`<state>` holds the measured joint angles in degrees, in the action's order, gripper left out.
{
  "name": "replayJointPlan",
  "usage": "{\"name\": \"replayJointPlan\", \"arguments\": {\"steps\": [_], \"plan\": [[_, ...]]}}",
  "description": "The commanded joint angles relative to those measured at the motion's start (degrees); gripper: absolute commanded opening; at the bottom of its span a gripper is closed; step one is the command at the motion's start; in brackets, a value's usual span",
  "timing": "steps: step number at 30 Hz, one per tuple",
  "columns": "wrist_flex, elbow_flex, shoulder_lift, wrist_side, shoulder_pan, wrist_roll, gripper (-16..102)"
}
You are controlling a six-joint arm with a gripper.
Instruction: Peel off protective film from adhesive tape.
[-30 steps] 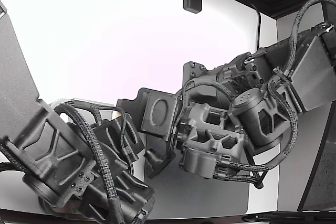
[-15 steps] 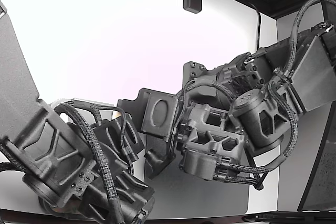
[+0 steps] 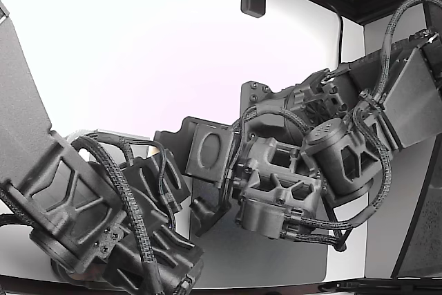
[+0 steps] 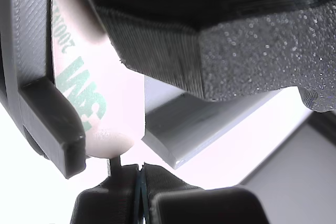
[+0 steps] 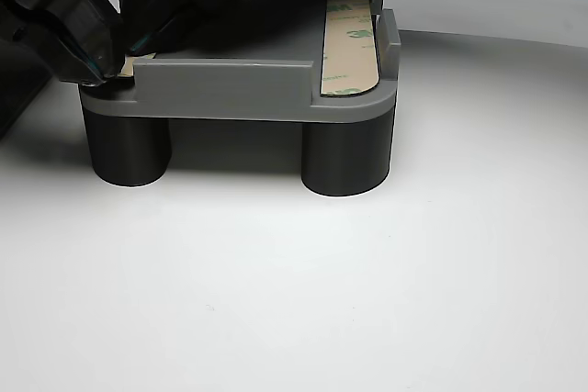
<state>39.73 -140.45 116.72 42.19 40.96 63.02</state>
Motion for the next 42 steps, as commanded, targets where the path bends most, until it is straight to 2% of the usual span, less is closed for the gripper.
{"name": "replayJointPlan", "arguments": {"steps": [1, 42], "plan": [[-0.09, 2.11, 0.79, 0.35, -0.35, 0.00, -10], [1.23, 0.97, 1.93, -0.35, -0.09, -2.55, -10]]}}
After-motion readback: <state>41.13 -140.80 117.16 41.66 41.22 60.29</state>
